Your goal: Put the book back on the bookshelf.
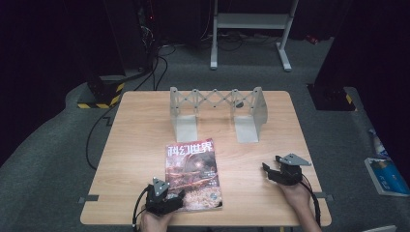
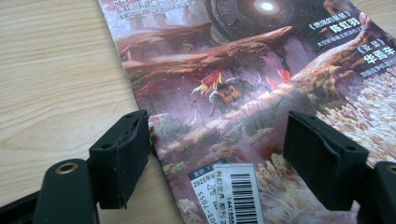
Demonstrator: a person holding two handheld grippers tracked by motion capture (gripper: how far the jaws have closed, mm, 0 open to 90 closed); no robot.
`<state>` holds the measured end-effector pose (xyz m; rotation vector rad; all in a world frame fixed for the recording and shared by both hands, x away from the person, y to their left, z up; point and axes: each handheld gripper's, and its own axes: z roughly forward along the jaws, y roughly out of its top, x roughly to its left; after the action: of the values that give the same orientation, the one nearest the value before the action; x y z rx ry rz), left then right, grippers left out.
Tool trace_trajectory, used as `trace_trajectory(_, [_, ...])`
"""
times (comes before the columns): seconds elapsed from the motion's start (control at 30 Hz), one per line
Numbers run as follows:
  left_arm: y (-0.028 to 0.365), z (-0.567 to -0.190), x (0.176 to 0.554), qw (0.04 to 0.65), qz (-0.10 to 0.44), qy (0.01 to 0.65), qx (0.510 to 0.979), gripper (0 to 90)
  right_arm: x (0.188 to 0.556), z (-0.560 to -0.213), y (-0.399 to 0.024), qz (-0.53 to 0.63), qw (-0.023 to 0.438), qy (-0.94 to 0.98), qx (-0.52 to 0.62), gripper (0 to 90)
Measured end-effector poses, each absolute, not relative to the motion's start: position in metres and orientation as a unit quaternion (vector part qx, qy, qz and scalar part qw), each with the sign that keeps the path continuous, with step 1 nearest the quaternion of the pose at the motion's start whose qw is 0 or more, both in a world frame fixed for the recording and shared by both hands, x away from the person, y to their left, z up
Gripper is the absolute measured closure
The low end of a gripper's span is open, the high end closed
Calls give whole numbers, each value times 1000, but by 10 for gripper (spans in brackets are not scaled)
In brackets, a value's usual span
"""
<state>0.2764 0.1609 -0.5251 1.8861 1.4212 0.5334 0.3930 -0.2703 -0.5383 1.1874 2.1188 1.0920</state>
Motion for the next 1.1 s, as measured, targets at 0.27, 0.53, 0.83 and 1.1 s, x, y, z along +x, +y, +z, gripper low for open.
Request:
trace_trajectory(0.27, [149,-525,281,356,203,541,734,232,393,-538,-270,398,236,773,434,329])
trace_trajectory(0.53, [138,-525,285,358,199,535,739,234,393,-538,-270,398,237,773,433,329])
trace_trajectory(0.83, [126,-524,290,359,192,527,746,234,393,-538,-270,398,237,773,433,329])
trace_trajectory(1.1, [114,-523,295,358,185,516,756,225,393,-538,-270,398,236,773,433,330])
